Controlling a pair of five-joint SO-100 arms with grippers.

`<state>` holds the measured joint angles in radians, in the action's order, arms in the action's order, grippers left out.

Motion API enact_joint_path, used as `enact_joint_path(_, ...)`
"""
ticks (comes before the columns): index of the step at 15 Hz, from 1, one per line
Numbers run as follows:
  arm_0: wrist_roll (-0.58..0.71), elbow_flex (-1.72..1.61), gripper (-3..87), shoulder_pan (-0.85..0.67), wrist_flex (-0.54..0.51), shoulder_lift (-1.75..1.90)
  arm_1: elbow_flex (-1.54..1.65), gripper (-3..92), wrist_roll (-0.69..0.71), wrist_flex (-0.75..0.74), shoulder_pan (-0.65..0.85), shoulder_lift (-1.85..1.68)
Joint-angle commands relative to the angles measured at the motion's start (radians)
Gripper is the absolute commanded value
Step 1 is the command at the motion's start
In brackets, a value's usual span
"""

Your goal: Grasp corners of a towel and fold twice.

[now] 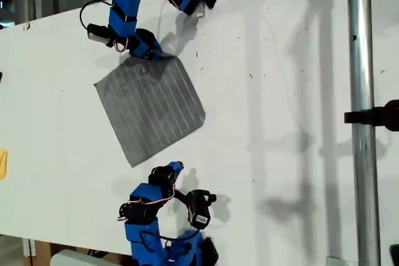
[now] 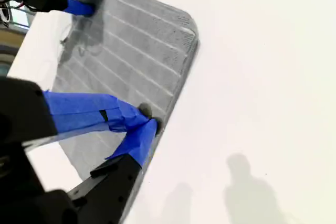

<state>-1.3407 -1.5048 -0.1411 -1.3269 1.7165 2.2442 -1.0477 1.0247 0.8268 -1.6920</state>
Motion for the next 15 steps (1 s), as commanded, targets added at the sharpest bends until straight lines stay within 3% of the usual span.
enact_joint_path(1,0.012,0.144,-2.8,-0.011,0.009,-0.061,-0.034,-0.2,0.003,-0.015,-0.018,-0.006)
enact_joint_path(5,0.173,0.554,-1.5,-0.012,-0.092,-0.354,-0.031,-0.2,0.009,-0.021,-0.023,-0.006)
enact_joint_path(7,0.209,0.586,18.6,-0.009,-0.067,-0.377,-0.029,-0.2,0.014,-0.025,-0.025,-0.006)
enact_joint_path(8,0.238,0.584,23.6,-0.015,-0.048,-0.39,-0.028,-0.2,0.014,-0.026,-0.025,-0.006)
enact_joint_path(13,0.387,0.635,32.2,-0.051,0.021,-0.638,-0.028,-0.2,0.014,-0.028,-0.029,-0.006)
enact_joint_path(15,0.413,0.646,30.2,-0.075,0.049,-0.724,-0.028,-0.2,0.014,-0.028,-0.031,-0.006)
